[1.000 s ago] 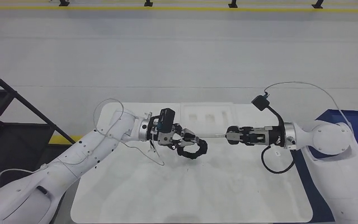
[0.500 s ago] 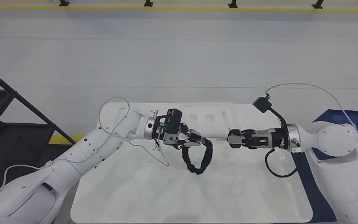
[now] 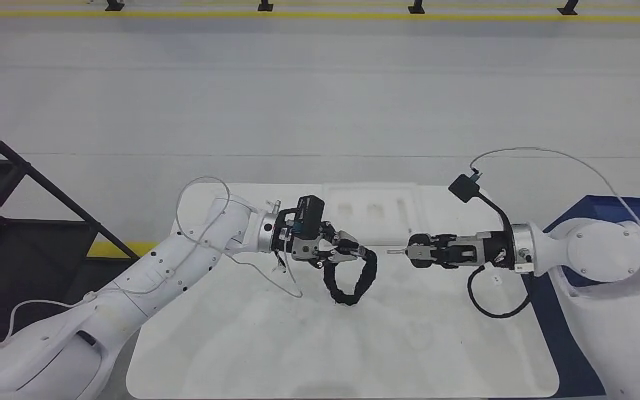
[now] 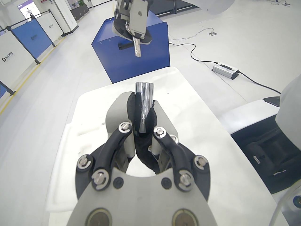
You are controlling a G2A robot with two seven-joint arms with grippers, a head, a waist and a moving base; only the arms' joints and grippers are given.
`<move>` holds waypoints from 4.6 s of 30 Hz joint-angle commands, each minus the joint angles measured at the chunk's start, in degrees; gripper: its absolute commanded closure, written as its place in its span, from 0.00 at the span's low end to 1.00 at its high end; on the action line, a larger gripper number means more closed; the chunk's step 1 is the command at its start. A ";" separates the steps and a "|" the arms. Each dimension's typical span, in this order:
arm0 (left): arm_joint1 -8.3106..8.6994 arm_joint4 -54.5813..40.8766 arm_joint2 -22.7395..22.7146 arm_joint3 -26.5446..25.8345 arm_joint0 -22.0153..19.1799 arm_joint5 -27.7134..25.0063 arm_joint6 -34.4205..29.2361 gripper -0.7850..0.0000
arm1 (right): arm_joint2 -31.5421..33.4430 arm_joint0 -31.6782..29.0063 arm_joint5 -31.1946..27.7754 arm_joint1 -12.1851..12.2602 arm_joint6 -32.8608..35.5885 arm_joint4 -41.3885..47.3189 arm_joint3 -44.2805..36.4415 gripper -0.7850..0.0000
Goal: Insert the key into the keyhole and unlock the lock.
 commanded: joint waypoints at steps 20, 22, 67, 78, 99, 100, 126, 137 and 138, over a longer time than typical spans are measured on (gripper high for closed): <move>-5.01 15.80 0.51 4.63 -0.63 11.10 14.84 1.00 | -3.72 2.29 22.22 1.58 -1.44 -17.54 -17.11 1.00; -5.19 16.42 0.31 5.05 -0.53 11.29 15.76 1.00 | -4.11 2.34 22.80 1.61 -1.91 -17.47 -17.07 1.00; -7.65 20.69 -3.47 6.06 1.71 5.61 17.13 1.00 | -8.13 3.83 25.79 3.00 -5.07 -20.24 -15.72 1.00; -8.11 21.25 -3.89 7.67 2.16 4.01 20.63 1.00 | -8.94 4.21 24.69 3.17 -5.68 -19.14 -15.24 1.00; -8.46 18.73 -2.65 8.18 1.88 4.11 21.23 1.00 | -10.49 4.58 23.67 3.39 -7.18 -17.44 -14.67 1.00; -8.46 18.62 -2.57 8.13 1.83 4.15 21.27 1.00 | -10.67 4.64 23.75 3.41 -7.18 -17.64 -14.57 1.00; -8.49 16.50 -0.37 8.94 0.98 4.27 21.40 1.00 | -13.77 6.48 23.28 3.28 -9.31 -16.67 -12.41 1.00; -8.62 12.66 0.88 11.11 1.38 4.41 21.54 1.00 | -14.08 6.92 21.15 3.07 -11.69 -14.43 -8.68 0.90; -8.65 12.28 1.01 11.37 1.41 4.41 21.54 1.00 | -14.16 7.03 20.89 3.03 -11.95 -14.17 -8.34 0.88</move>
